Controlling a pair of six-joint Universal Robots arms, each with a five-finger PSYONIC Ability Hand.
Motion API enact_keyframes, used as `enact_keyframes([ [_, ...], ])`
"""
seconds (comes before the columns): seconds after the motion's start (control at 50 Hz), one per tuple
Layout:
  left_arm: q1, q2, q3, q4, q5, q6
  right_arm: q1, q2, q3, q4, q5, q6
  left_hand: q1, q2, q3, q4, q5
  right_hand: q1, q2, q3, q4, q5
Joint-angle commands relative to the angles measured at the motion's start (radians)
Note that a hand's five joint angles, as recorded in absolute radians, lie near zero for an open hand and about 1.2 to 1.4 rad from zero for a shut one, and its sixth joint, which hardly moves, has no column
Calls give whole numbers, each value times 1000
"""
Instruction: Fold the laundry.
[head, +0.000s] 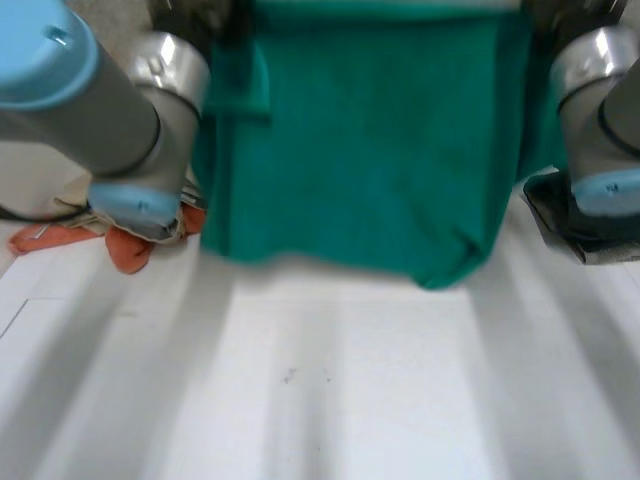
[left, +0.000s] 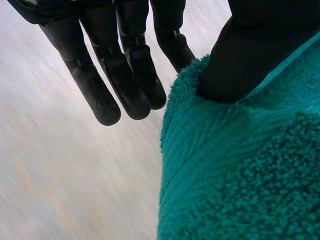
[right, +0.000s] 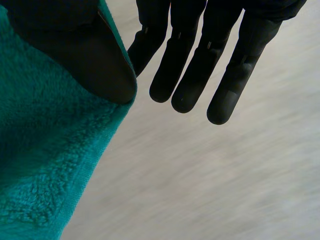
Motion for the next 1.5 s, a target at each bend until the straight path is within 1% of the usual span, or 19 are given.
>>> enact_keyframes([
  [0.02,8,122,-130,160,3,-11,1,-94,115,-203,-46,6,262,197,201,195,258,258,215,201,196,216],
  [0.16,5,219,-422,143,4,-12,1,-120,357,-124,-95,7,262,197,201,195,258,258,215,201,196,216],
  [0.32,5,269,-858,146,9,-5,-5,-152,653,122,-99,35,262,197,201,195,258,258,215,201,196,216],
  [0.46,-1,262,-1019,144,9,-9,-4,-93,773,240,-158,107,262,197,201,195,258,258,215,201,196,216],
  [0.6,-5,286,-1057,135,7,-12,-25,-80,759,256,-199,145,262,197,201,195,258,258,215,201,196,216],
  [0.64,-5,304,-1066,132,7,-12,-50,-93,755,256,-204,159,262,197,201,195,258,-188,-232,-246,-251,-231],
  [0.68,-5,327,-1080,128,7,-15,-63,-114,752,257,-204,165,262,197,201,195,258,-406,-450,-463,-468,-449],
  [0.7,-5,334,-1085,127,7,-15,-71,-140,749,257,-204,168,262,197,201,195,258,-596,-640,-654,-658,-639],
  [0.74,-7,343,-1091,126,6,-17,-77,-158,743,260,-204,170,262,197,201,195,258,-683,-726,-740,-745,-725],
  [0.84,-25,377,-1083,102,7,-28,-132,-178,730,294,-202,190,262,197,201,195,258,-745,-788,-802,-807,-787],
  [0.9,-45,395,-1062,75,7,-43,-175,-183,729,358,-205,251,262,197,201,195,258,-777,-821,-834,-839,-820],
  [0.96,-51,404,-1033,48,6,-54,-208,-188,733,423,-219,380,262,197,201,195,258,-809,-853,-867,-872,-852],
  [1.0,-55,406,-999,14,7,-61,-226,-188,756,443,-253,487,262,197,201,195,258,-815,-859,-873,-878,-858],
  [1.08,-58,404,-925,-49,6,-80,-232,-188,824,444,-337,584,262,197,201,195,258,-859,-903,-917,-922,-902],
  [1.18,-61,401,-829,-125,6,-115,-226,-189,893,418,-386,612,262,197,201,195,258,-964,-1007,-1021,-1026,-1006],
  [1.22,-68,391,-784,-156,6,-133,-214,-191,907,392,-385,630,262,197,201,195,258,-964,-1007,-1021,-1026,-1006],
  [1.36,-81,378,-674,-222,6,-173,-64,-185,908,247,-365,872,262,197,201,195,258,-964,-1007,-1021,-1026,-1006],
  [1.44,-104,378,-634,-247,6,-184,-24,-166,890,170,-307,952,262,197,201,195,258,-964,-1007,-1021,-1026,-1006],
  [1.5,-110,380,-625,-254,4,-192,-5,-90,844,101,-213,955,262,197,201,195,258,-964,-1007,-1021,-1026,-1006],
])
